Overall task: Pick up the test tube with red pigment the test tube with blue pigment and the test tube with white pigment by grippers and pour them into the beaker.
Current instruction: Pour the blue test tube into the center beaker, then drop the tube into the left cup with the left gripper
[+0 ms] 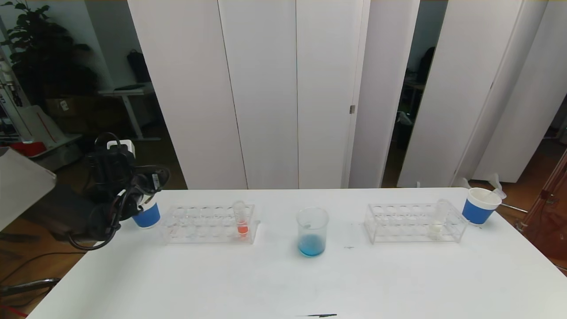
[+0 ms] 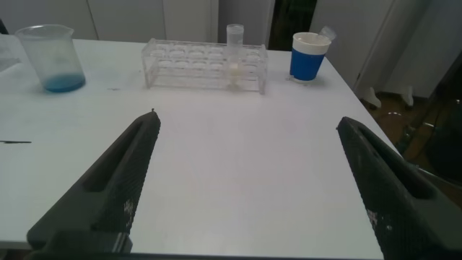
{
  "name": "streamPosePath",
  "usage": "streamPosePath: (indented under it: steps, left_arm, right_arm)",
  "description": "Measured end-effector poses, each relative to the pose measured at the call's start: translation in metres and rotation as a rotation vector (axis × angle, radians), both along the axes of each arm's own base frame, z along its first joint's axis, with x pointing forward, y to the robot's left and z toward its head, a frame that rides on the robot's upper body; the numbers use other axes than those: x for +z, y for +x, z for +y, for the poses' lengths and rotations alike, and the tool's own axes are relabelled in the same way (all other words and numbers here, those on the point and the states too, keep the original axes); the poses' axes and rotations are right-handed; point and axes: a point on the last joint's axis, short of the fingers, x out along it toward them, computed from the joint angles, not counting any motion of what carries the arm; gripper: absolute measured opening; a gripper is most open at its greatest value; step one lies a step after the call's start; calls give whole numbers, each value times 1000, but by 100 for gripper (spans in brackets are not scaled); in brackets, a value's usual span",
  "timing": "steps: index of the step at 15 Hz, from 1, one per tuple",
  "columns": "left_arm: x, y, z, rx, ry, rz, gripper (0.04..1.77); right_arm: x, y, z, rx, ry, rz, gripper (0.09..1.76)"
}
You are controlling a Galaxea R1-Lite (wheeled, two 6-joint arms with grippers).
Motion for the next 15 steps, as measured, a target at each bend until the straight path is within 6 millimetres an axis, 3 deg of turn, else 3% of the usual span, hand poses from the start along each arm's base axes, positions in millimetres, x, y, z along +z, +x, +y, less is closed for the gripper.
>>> streamPosePath:
  steps: [8,11,15]
  left_arm:
    - [47,-27,-33,-82,-6,8,175]
    - [67,-51,-43,-107,-4,-12,175]
    - [89,-101,-49,-128,-2,-15,175]
  right_arm:
    - [0,0,0,0,0,0,175]
    - [0,0,0,0,0,0,175]
    - [0,0,0,0,0,0,175]
